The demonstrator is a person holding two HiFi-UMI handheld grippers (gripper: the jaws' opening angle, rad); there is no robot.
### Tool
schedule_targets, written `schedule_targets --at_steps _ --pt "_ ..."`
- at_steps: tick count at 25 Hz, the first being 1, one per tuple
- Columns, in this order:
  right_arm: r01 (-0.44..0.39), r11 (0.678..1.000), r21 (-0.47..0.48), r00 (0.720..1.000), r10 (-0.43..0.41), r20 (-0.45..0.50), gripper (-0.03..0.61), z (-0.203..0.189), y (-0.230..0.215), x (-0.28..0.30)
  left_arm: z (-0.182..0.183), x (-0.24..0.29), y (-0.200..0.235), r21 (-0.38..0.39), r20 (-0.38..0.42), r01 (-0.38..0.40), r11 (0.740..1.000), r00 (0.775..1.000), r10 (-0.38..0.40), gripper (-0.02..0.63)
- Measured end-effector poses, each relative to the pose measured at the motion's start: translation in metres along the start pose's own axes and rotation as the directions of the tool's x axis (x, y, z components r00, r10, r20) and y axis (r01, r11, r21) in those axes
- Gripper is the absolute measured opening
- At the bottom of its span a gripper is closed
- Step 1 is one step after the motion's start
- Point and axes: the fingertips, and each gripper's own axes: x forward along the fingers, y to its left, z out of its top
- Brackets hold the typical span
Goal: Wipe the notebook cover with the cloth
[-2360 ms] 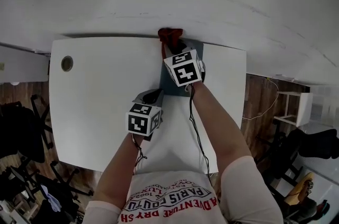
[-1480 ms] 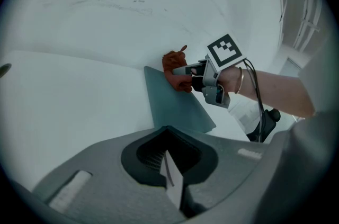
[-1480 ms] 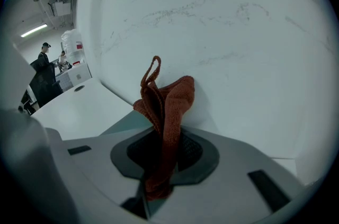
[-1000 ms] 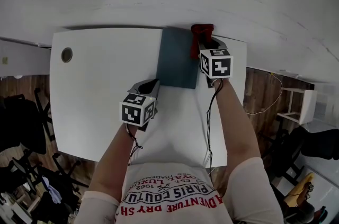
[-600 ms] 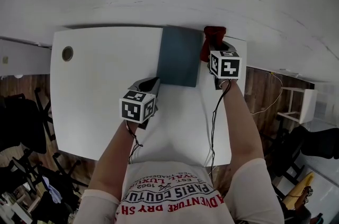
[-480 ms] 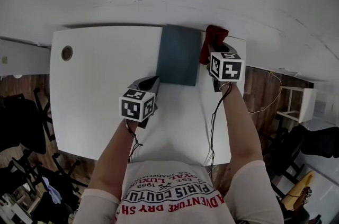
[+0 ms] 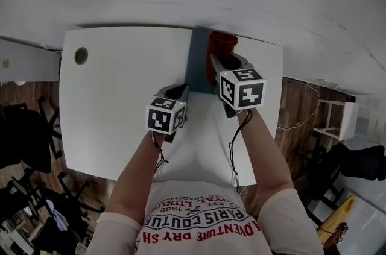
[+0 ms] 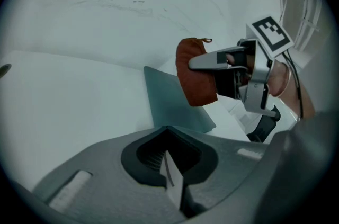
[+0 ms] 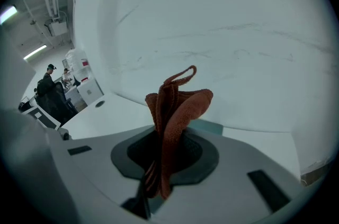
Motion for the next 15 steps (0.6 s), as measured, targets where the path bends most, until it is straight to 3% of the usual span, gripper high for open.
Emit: schedule_targets --at_steps 4,9,15 --pt "-0.047 0.999 -0.013 0.998 0.046 -0.034 0.074 -0.002 0.035 0.023 0.000 -0.001 0.000 0.007 0.003 -0.009 1.000 1.000 0.009 0.009" --pt "-0.102 0.987 0.123 0.990 0.113 -0.088 0.074 -0.019 0.055 0.050 0.001 0.000 -0.001 0.015 0.008 -0.011 1.000 1.000 0.010 0.009" --pt "-0.049 0.997 0.057 0.990 0.056 -0.131 0.074 -0.032 0.046 0.066 0.001 0.000 0.000 0.016 0.007 -0.009 1.000 1.000 0.009 0.009"
